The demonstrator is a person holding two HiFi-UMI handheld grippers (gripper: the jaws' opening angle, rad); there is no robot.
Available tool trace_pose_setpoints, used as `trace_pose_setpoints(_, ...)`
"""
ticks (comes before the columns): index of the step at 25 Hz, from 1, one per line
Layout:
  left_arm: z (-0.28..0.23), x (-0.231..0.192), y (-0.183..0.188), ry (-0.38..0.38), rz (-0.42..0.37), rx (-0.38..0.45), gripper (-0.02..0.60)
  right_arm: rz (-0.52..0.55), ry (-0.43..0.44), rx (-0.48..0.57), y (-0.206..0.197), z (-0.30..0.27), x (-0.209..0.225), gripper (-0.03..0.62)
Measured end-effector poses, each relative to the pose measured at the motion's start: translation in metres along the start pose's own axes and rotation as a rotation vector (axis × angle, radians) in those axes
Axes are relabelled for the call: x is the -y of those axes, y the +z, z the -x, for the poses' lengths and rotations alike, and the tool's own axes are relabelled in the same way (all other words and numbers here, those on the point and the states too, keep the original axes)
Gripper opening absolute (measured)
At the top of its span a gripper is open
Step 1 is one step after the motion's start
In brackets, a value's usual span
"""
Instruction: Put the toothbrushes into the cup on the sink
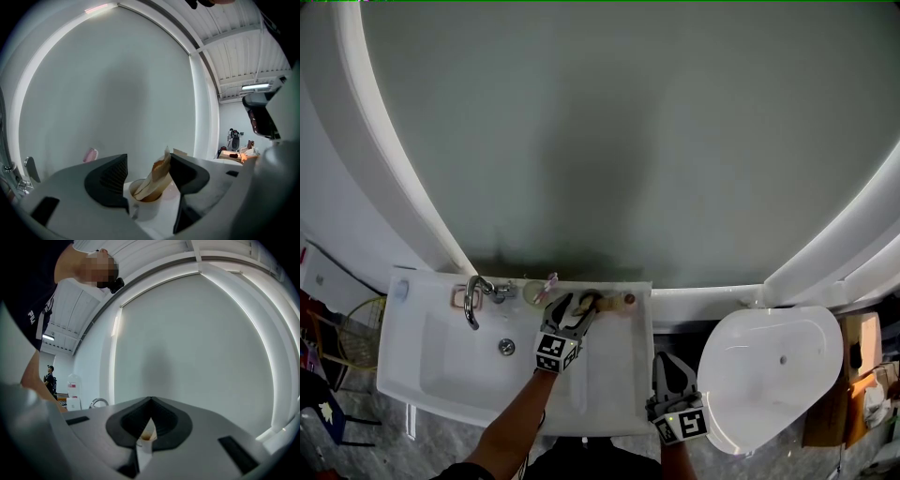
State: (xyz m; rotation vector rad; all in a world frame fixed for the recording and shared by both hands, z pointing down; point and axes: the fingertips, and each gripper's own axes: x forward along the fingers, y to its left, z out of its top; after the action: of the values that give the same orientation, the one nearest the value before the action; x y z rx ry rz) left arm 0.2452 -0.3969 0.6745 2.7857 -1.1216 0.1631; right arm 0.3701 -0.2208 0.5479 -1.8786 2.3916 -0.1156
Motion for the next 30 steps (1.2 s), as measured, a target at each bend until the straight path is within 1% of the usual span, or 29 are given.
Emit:
trace_pose_setpoints(2, 0.003, 0.005, 0.005, -0.016, 0.006, 0.017, 0.269, 0.001, 0.003, -0.002, 0.0, -0.001, -0.001, 0.028)
trace_pose_setpoints(5, 0.01, 0.011, 0.012, -0.031, 0.015, 0.036, 0.275, 0.001, 0.009, -0.001, 0.001, -0.003, -0.002, 0.028)
trace_pose_setpoints(9, 0.03, 0.017, 0.031, -0.032, 0.011, 0.095, 0.276, -0.005, 0.012, 0.013, 0.002, -0.002, -0.002, 0.028)
trace_pose_setpoints(12, 0.048, 0.016, 0.046, -0.012, 0.015, 0.133, 0.276, -0.001, 0.011, 0.009, 0.002, -0.002, 0.0, 0.028)
trace_pose_setpoints(17, 0.088, 0.003, 0.078, 0.059, 0.033, 0.214, 0.276, 0.001, 0.028, 0.036, 0.013, -0.005, -0.003, 0.028)
trace_pose_setpoints(20, 0.104, -0.001, 0.092, 0.094, 0.029, 0.246, 0.276, 0.01, 0.042, 0.044, 0.016, -0.008, -0.005, 0.028)
trace_pose_setpoints(25, 0.139, 0.006, 0.116, 0.119, -0.014, 0.291, 0.275, 0.023, 0.077, 0.054, 0.022, -0.006, -0.015, 0.028)
trace_pose_setpoints(28, 0.16, 0.014, 0.123, 0.125, -0.033, 0.308, 0.271, 0.03, 0.098, 0.064, 0.029, -0.006, -0.022, 0.028)
trace_pose_setpoints(30, 0.173, 0.02, 0.125, 0.129, -0.032, 0.318, 0.246, 0.035, 0.113, 0.07, 0.033, -0.004, -0.028, 0.028)
